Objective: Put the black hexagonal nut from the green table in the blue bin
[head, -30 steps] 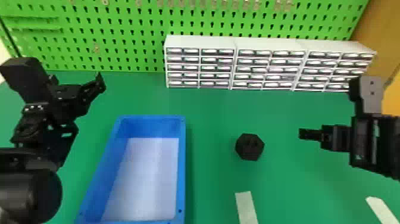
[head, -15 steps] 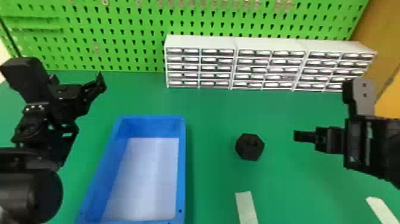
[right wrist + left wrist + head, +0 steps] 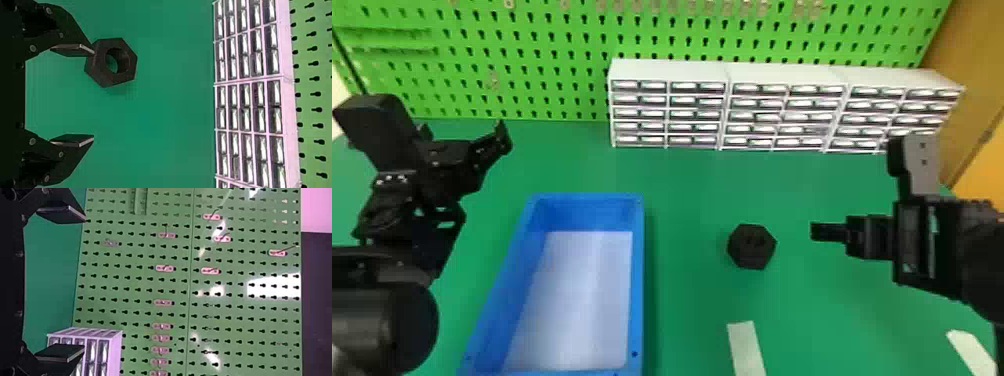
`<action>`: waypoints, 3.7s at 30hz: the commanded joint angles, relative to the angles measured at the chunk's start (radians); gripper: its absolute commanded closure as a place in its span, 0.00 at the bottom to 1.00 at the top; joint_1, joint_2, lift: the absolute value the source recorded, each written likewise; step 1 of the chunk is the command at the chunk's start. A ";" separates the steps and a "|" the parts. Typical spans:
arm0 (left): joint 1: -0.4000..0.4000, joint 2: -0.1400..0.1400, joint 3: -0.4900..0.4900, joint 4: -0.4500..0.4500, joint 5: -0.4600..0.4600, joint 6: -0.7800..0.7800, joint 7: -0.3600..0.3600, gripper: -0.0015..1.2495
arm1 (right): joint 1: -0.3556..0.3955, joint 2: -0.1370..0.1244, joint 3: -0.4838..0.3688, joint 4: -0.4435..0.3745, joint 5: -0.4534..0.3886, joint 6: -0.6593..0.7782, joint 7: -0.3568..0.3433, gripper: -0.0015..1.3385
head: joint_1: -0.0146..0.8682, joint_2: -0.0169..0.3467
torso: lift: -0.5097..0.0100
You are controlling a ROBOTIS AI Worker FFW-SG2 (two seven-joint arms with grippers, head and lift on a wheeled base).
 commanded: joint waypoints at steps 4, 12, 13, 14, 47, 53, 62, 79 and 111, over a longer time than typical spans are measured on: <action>-0.001 0.000 0.000 0.000 -0.002 0.000 0.000 0.10 | -0.001 0.004 0.018 0.007 -0.005 0.004 0.000 0.37 | 0.80 0.07 | 0.79; -0.002 0.000 0.000 0.000 -0.002 0.000 0.000 0.10 | -0.006 0.004 0.033 0.013 -0.011 0.004 0.000 0.37 | 0.80 0.07 | 0.79; -0.002 0.000 0.000 0.002 -0.002 0.000 0.000 0.10 | -0.006 0.004 0.033 0.013 -0.013 0.004 0.000 0.37 | 0.80 0.07 | 0.79; -0.002 0.000 0.000 0.000 -0.002 0.000 0.000 0.10 | -0.006 0.002 0.033 0.015 -0.014 0.004 0.000 0.37 | 0.80 0.07 | 0.79; -0.001 0.000 -0.002 0.000 -0.002 0.000 0.000 0.10 | -0.015 -0.004 0.033 0.026 -0.031 0.004 0.000 0.37 | 0.80 0.07 | 0.79; -0.001 0.000 0.000 0.000 -0.002 0.000 0.000 0.10 | -0.015 -0.005 0.033 0.026 -0.034 0.004 0.000 0.37 | 0.80 0.07 | 0.79; -0.001 0.000 0.000 0.000 -0.002 0.000 0.000 0.10 | -0.019 -0.008 0.033 0.029 -0.034 0.004 0.000 0.37 | 0.80 0.07 | 0.79; -0.004 0.000 -0.008 0.003 -0.004 0.002 0.000 0.10 | -0.084 -0.027 0.082 0.124 -0.040 0.004 0.000 0.37 | 0.80 0.07 | 0.79; -0.010 0.000 -0.022 0.017 -0.004 0.002 0.000 0.10 | -0.254 -0.041 0.220 0.487 -0.042 -0.066 0.000 0.37 | 0.80 0.07 | 0.79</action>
